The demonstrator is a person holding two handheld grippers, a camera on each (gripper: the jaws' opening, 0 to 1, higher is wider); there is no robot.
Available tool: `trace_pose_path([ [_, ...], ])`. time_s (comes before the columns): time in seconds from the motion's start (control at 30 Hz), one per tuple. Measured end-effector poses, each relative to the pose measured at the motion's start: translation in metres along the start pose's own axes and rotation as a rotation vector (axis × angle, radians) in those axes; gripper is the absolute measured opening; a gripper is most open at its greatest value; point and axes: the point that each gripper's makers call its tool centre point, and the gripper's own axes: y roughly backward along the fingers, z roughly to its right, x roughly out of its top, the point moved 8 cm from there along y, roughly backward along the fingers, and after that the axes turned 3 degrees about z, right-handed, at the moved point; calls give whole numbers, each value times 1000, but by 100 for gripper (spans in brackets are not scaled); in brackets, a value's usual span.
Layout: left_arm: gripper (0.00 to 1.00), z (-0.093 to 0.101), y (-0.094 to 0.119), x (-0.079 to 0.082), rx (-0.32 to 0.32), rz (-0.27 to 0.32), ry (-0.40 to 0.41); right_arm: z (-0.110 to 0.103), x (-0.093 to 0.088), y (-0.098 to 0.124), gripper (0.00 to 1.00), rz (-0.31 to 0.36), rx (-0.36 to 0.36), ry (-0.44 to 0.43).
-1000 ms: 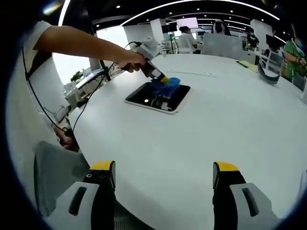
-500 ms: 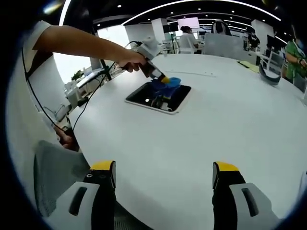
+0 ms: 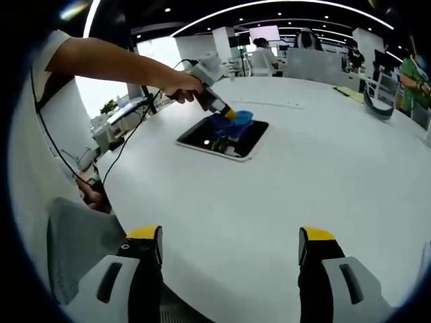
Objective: Wipe the mirror surface with the cleaning cloth until all visible marks leave the cleaned area.
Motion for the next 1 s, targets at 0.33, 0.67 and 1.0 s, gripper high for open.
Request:
trace_pose_path([
  [0.33, 5, 4, 2, -3, -2, -4, 8, -2, 1, 1, 82, 5, 4, 1],
  [0.67, 5, 9, 4, -8, -6, -9, 18, -4, 2, 2, 82, 10, 3, 2],
  [1.0, 5, 13, 7, -12, -6, -7, 23, -5, 7, 3, 82, 16, 5, 16],
])
